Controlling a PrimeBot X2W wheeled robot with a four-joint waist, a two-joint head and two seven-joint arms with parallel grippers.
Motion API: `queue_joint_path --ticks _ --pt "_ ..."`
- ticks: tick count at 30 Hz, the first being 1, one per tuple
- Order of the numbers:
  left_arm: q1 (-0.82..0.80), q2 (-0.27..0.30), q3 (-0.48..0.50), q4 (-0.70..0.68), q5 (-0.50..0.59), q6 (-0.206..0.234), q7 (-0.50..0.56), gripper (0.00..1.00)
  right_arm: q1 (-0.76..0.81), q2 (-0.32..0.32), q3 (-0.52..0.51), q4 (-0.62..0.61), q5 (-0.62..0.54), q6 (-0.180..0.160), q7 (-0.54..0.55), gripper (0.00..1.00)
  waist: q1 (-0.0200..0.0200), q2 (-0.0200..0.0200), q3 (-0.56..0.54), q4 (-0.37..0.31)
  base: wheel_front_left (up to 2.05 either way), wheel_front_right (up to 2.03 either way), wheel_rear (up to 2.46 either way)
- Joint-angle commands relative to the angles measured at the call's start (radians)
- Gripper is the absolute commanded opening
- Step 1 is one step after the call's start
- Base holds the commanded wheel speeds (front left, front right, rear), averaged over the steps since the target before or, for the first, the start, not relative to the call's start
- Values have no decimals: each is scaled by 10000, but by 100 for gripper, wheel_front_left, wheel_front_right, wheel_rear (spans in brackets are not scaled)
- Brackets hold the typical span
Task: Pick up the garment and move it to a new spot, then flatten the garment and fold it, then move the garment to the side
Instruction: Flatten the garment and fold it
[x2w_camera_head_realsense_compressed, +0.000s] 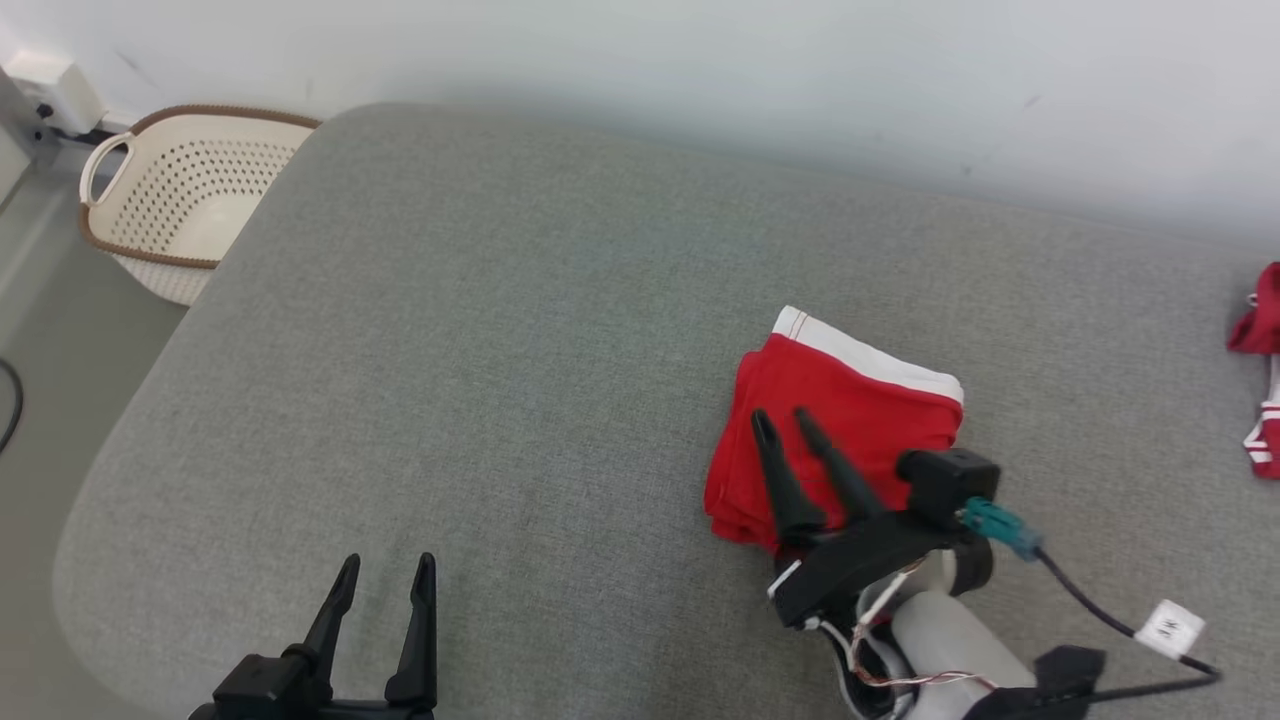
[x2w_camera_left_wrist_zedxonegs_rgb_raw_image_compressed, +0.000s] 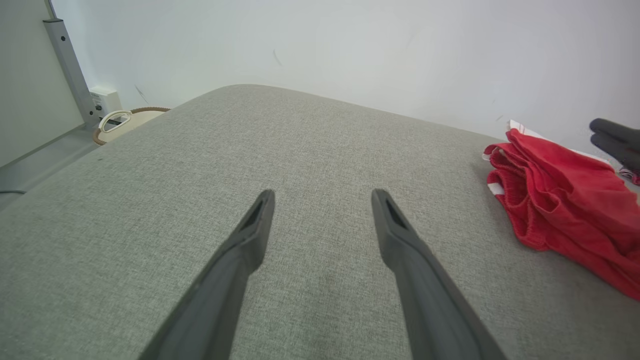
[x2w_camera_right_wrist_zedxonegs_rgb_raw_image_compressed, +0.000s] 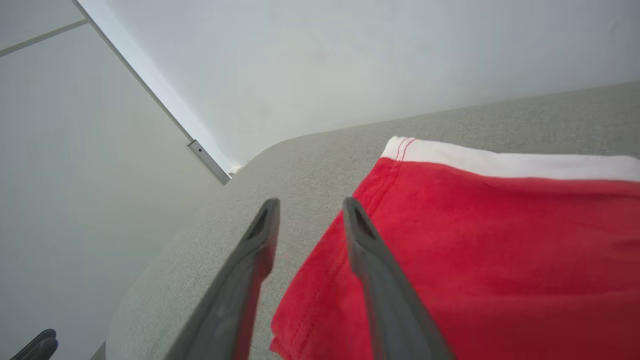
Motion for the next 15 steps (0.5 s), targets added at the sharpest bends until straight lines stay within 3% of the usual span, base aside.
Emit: queue_joint_path --ticks 1,9,15 --pt "149 3 34 -48 40 15 -42 100 180 -86 -111 -114 -25 -5 -3 100 0 -1 -88 -106 0 0 0" --pt "364 4 232 -165 118 53 -42 100 620 -638 -1402 -753 -571 -5 -1 100 0 -1 -247 -530 0 0 0" --pt "450 3 398 -229 161 53 -42 100 784 -900 -2148 -209 -589 -5 -1 100 0 -1 -356 -776 0 0 0"
